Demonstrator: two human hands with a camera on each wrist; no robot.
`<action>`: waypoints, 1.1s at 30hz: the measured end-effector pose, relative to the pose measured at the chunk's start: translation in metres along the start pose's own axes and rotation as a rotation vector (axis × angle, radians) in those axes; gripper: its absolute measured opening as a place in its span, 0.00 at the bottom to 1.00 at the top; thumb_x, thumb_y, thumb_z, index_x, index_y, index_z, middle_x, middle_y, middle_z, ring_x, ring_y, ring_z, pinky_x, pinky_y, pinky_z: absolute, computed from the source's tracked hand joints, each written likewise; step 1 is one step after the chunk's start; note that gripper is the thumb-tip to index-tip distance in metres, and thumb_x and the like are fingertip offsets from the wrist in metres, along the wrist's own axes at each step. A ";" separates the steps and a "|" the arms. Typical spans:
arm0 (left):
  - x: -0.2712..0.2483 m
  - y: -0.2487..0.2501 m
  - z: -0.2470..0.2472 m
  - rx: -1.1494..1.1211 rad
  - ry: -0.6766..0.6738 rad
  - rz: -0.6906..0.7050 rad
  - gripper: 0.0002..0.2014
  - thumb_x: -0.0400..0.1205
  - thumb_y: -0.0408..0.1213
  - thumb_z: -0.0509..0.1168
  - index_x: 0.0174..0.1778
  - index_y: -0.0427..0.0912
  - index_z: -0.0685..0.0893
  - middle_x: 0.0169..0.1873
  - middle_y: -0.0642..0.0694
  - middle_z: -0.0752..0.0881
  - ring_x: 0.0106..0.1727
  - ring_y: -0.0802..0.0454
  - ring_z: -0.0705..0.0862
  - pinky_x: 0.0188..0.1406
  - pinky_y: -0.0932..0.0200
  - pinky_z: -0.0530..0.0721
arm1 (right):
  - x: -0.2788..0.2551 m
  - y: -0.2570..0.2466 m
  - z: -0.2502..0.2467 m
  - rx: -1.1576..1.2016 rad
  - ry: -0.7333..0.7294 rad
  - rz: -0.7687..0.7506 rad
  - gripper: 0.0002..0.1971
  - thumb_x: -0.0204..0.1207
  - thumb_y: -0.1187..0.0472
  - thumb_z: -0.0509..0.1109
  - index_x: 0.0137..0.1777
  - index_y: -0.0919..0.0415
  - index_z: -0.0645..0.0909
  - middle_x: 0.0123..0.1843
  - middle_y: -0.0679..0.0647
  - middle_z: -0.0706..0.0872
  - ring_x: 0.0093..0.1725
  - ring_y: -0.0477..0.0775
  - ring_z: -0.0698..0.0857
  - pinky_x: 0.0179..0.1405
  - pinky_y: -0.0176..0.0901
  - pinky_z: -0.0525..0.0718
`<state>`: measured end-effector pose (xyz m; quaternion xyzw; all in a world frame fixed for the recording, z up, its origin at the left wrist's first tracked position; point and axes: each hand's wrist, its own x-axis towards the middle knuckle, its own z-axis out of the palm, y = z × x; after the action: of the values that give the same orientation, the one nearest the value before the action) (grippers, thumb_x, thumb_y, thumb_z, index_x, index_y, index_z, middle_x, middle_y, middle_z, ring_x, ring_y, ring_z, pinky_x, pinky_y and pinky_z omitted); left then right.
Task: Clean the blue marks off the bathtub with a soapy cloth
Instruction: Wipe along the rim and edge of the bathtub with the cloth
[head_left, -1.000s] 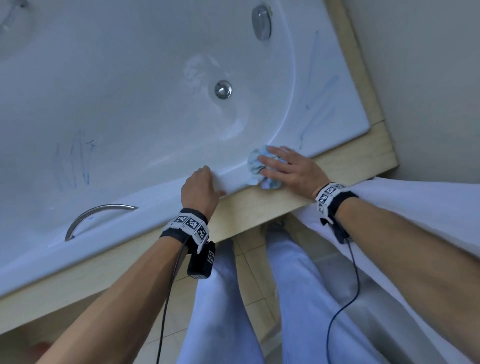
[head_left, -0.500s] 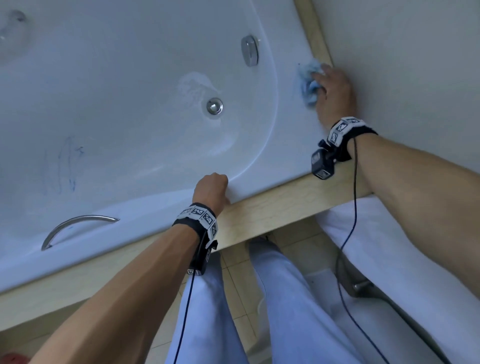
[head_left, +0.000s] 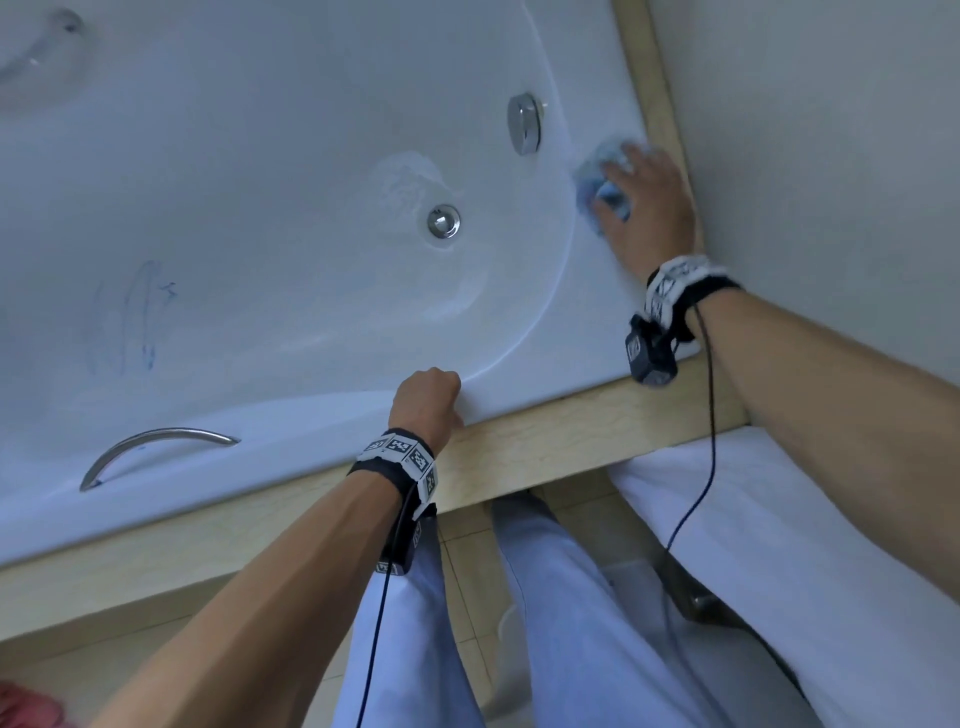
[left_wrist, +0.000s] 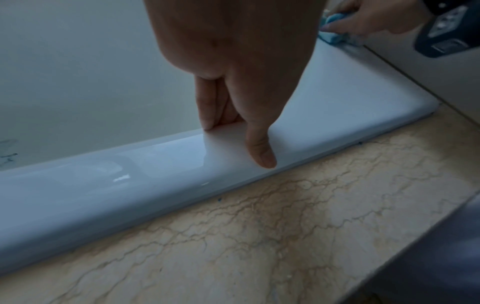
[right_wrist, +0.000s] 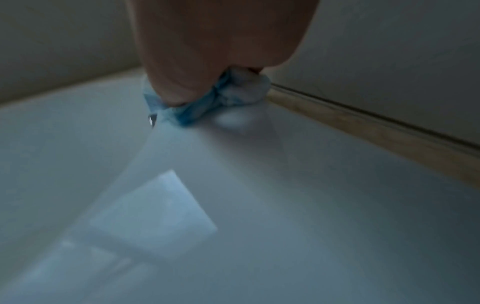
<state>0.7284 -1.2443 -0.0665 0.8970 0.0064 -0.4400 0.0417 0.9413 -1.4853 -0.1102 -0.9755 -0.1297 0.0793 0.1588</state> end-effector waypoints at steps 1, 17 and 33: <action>-0.001 0.000 -0.001 -0.001 -0.002 -0.002 0.13 0.76 0.37 0.77 0.35 0.40 0.78 0.36 0.40 0.86 0.41 0.39 0.86 0.35 0.53 0.82 | -0.020 0.000 0.004 -0.009 -0.020 -0.029 0.23 0.82 0.49 0.65 0.77 0.49 0.77 0.84 0.51 0.71 0.83 0.60 0.67 0.83 0.51 0.67; 0.004 0.001 0.007 -0.042 0.017 -0.051 0.11 0.75 0.40 0.78 0.42 0.36 0.86 0.37 0.38 0.86 0.41 0.38 0.86 0.38 0.52 0.85 | 0.008 0.025 0.001 -0.009 0.124 0.106 0.20 0.84 0.54 0.61 0.74 0.54 0.80 0.79 0.55 0.77 0.72 0.63 0.79 0.73 0.50 0.76; 0.001 0.001 0.004 -0.039 0.036 -0.035 0.08 0.75 0.35 0.77 0.42 0.38 0.85 0.40 0.39 0.87 0.44 0.38 0.86 0.37 0.53 0.81 | -0.172 -0.057 0.037 0.208 -0.022 0.108 0.18 0.82 0.61 0.60 0.67 0.55 0.85 0.78 0.50 0.78 0.79 0.60 0.70 0.77 0.53 0.74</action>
<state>0.7255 -1.2455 -0.0698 0.9037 0.0313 -0.4240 0.0516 0.7573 -1.4698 -0.1062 -0.9585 -0.0700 0.1112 0.2530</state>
